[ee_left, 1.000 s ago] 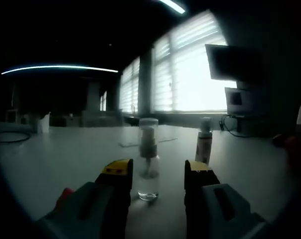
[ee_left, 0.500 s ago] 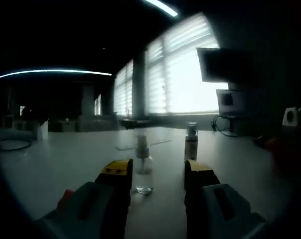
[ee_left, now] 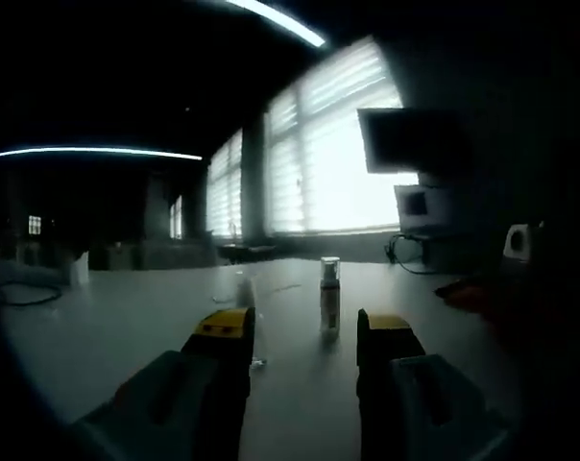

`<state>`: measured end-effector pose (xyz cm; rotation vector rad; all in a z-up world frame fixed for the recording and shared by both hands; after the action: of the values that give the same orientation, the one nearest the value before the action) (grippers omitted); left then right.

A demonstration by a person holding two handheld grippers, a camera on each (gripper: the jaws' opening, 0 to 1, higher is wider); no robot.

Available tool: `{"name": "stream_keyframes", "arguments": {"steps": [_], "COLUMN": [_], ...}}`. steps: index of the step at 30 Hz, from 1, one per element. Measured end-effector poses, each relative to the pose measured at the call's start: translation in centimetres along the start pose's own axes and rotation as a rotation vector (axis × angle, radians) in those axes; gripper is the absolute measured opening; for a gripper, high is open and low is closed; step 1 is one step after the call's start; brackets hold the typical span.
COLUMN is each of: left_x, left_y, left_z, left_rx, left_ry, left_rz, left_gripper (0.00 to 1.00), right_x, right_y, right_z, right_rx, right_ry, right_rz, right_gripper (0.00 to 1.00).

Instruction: Clamp pump bottle remove cover press pump head put on cover

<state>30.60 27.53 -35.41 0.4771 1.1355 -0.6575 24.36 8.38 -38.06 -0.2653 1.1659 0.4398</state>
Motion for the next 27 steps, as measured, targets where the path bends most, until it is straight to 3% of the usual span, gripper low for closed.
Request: {"name": "stream_keyframes", "arguments": {"steps": [2,7,11,13,18,21,27], "left_x": [0.4,1.1,2.0,2.3,2.0,2.4,2.5], "left_y": [-0.2,-0.2,-0.2,-0.5,-1.0,-0.7,-0.6], "left_z": [-0.5,-1.6,-2.3,-2.5,-2.7,-2.7,-2.8], "left_rx": [-0.002,-0.004,-0.033,-0.007,0.008,-0.007,-0.027], "left_ry": [0.007,0.026,0.028,0.040,0.020,0.035,0.043], "left_rz": [-0.030,-0.014,-0.071,-0.019,-0.022,-0.097,-0.055], "left_gripper": [0.33,0.33,0.33,0.33,0.33,0.32,0.30], "right_x": [0.0,0.0,0.0,0.0,0.0,0.0,0.1], "right_y": [0.0,0.3,0.3,0.3,0.6,0.5,0.2], "right_z": [0.0,0.0,0.0,0.0,0.0,0.1,0.0], "right_rx": [0.001,-0.002,0.003,0.002,0.000,0.000,0.002], "right_ry": [0.000,0.003,0.001,0.001,0.004,0.005,0.004], "right_rz": [-0.001,-0.006,-0.004,-0.004,-0.006,-0.007,-0.004], "right_gripper": [0.16,0.16,0.16,0.16,0.16,0.16,0.16]}}
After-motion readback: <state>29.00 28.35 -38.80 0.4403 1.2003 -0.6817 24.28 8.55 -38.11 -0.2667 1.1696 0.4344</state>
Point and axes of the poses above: the point that each gripper's makers call its tool centre point, and the gripper's own axes: z roughly forward along the fingers, y roughly to its left, x roughly out of its underside, the point moved 2 cm from there along -z, roughly backward along the fingers, and after that the axes turned 15 degrees about -y, right-handed, at the moved point
